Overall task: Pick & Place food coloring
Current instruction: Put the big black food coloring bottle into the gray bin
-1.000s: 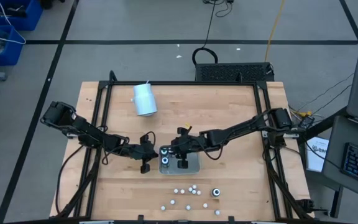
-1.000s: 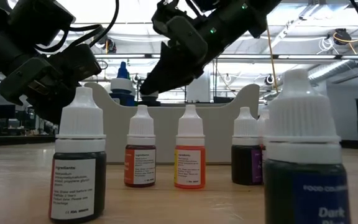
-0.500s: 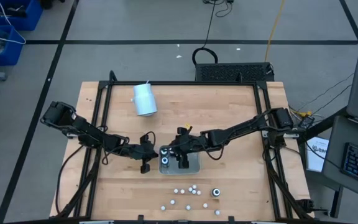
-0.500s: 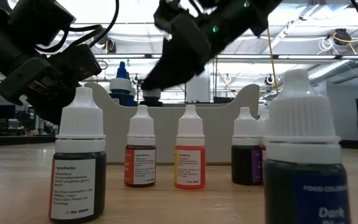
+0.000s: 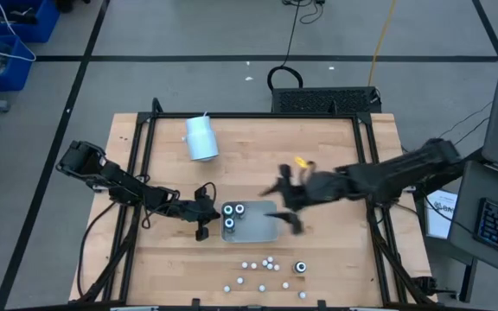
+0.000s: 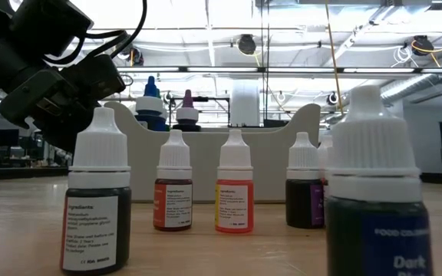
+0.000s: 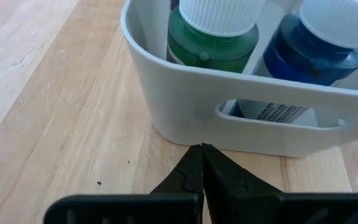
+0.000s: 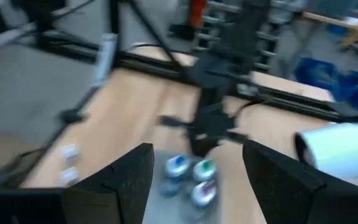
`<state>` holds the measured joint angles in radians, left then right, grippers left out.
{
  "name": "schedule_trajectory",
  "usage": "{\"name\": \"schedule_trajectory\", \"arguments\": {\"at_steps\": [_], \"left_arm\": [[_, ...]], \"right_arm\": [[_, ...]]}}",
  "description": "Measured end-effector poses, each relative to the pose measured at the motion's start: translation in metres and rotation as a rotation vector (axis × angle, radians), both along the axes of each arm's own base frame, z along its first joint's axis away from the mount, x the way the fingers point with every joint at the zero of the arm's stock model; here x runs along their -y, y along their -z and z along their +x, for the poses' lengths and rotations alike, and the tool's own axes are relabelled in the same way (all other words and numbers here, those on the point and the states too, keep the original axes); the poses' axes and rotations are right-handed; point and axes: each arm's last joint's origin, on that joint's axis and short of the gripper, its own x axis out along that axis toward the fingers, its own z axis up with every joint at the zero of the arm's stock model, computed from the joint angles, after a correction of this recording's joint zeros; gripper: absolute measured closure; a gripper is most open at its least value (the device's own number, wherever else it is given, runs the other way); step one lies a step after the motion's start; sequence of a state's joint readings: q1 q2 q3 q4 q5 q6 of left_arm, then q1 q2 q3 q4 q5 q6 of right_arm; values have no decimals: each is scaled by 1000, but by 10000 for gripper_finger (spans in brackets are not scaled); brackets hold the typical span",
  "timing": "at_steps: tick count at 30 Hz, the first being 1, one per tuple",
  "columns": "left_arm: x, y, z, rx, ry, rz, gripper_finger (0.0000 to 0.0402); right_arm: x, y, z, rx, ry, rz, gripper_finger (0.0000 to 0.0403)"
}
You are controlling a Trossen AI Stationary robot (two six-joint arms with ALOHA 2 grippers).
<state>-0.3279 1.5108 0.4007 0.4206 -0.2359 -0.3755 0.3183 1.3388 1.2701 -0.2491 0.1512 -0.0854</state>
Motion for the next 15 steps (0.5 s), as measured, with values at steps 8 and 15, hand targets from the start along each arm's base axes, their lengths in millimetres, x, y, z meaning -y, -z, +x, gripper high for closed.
{"name": "schedule_trajectory", "arguments": {"at_steps": [8,15], "left_arm": [[0,0,0,0,0,1,396],[0,0,0,-1,-7,-8,396]], "right_arm": [[-50,1,-76,-43,-294,108,161],[-81,81,-92,2,-314,142,159]]}}
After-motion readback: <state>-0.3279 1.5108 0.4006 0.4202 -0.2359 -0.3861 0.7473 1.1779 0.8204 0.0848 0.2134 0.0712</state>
